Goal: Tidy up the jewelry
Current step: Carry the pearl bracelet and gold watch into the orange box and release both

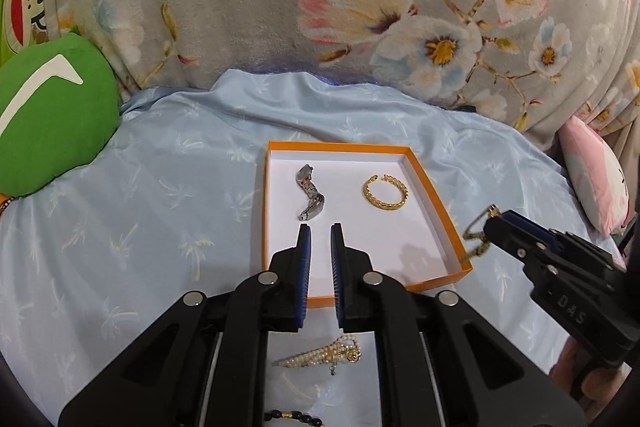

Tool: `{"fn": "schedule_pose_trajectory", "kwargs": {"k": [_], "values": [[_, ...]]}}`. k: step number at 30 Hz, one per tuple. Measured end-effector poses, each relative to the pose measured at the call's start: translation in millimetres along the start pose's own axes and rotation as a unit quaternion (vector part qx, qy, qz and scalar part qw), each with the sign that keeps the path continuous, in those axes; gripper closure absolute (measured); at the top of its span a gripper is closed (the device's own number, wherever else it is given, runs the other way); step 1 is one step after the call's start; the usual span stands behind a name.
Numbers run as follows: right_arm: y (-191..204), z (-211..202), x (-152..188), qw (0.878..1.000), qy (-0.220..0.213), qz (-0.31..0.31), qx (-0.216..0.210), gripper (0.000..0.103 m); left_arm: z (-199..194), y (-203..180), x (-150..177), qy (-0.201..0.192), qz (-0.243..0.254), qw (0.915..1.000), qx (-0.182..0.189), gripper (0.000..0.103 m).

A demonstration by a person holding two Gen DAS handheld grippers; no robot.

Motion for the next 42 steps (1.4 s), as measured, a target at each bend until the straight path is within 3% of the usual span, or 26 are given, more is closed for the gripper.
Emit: {"fn": "schedule_pose_trajectory", "kwargs": {"k": [2,3,4,5,10,15,18,20,28,36,42], "values": [[0.2,1.3,3.5,1.000,0.002,-0.003,-0.003,0.082,0.0,2.2,8.0,0.009,0.013,0.9999,-0.001,0.078],[0.1,1.8,7.7,1.000,0.005,-0.004,-0.003,0.082,0.3,3.0,17.8,0.016,0.025,0.9995,-0.002,0.055],[-0.3,2.0,12.5,1.000,0.009,-0.005,-0.004,0.082,0.8,2.5,26.3,0.021,0.036,0.9991,-0.003,0.042],[-0.5,2.1,16.8,1.000,0.013,-0.004,-0.006,0.082,2.4,1.3,37.0,0.028,0.053,0.9982,-0.004,0.041],[-5.1,0.2,40.4,0.999,0.036,0.009,-0.013,0.082,25.7,-8.1,77.4,0.071,0.146,0.9866,-0.016,0.043],[-4.6,-2.5,53.4,0.999,0.046,0.010,-0.017,0.082,45.3,1.2,86.4,0.102,0.144,0.9842,0.016,0.051],[-5.5,-0.7,58.6,0.998,0.052,0.012,-0.018,0.082,44.6,2.1,88.7,0.124,0.136,0.9817,0.048,0.071],[-6.5,1.5,60.1,0.998,0.055,0.015,-0.019,0.082,43.1,-2.7,93.7,0.126,0.145,0.9803,0.048,0.087],[-7.6,3.3,57.0,0.998,0.052,0.015,-0.018,0.082,25.6,-13.9,102.4,0.120,0.122,0.9828,0.070,0.089],[-4.4,13.2,16.6,1.000,0.025,-0.003,-0.012,0.082,7.0,-23.1,51.2,0.066,0.094,0.9913,0.065,0.089],[-6.7,46.8,-9.5,1.000,0.027,0.000,-0.013,0.082,39.1,-22.2,-0.7,0.038,0.063,0.9967,0.035,0.089]]}}
Point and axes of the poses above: each gripper's, at about its wrist camera, not at the fingertips, and z roughly the way its jaws point, y to its left, x to its underside, the point moved 3 cm from there along z, roughly the way its jaws point, and after that the axes turned 3 degrees about -z, right-handed, at the moved point
